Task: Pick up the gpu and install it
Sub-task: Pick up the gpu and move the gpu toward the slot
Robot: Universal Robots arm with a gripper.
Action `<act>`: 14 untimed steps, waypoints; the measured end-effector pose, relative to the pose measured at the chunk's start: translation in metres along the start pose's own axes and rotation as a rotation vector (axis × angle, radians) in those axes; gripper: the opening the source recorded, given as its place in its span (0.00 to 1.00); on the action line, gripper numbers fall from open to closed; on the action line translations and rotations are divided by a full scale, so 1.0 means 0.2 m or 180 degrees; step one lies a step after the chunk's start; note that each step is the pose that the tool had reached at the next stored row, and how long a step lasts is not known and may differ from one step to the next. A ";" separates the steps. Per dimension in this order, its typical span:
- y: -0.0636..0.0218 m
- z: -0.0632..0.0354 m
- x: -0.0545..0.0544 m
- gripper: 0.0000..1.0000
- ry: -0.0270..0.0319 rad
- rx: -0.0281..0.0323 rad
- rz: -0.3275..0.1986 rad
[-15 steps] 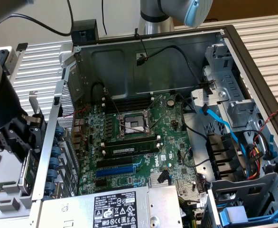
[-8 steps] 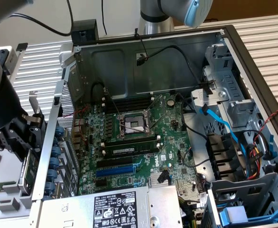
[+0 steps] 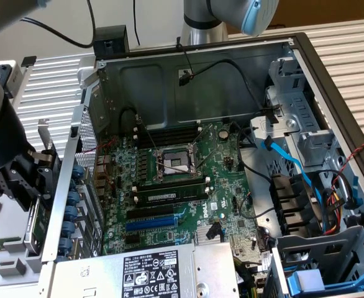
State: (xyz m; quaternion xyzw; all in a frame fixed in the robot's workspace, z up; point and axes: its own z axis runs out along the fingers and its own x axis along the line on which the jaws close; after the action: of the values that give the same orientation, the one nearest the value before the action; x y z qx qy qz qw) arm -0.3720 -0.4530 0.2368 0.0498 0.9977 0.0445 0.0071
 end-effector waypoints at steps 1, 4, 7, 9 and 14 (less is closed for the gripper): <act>0.000 0.000 0.00 0.47 0.0001 0.0000 0.0000; -0.001 0.006 0.00 0.47 -0.0001 0.0010 -0.0001; -0.001 0.009 0.00 0.47 -0.0001 0.0021 -0.0001; -0.001 0.009 0.00 0.47 -0.0002 0.0021 -0.0001; -0.001 0.011 0.00 0.47 -0.0025 0.0019 -0.0003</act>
State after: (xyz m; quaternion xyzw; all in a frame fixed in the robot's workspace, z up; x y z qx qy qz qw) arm -0.3719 -0.4529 0.2346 0.0496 0.9979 0.0413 0.0108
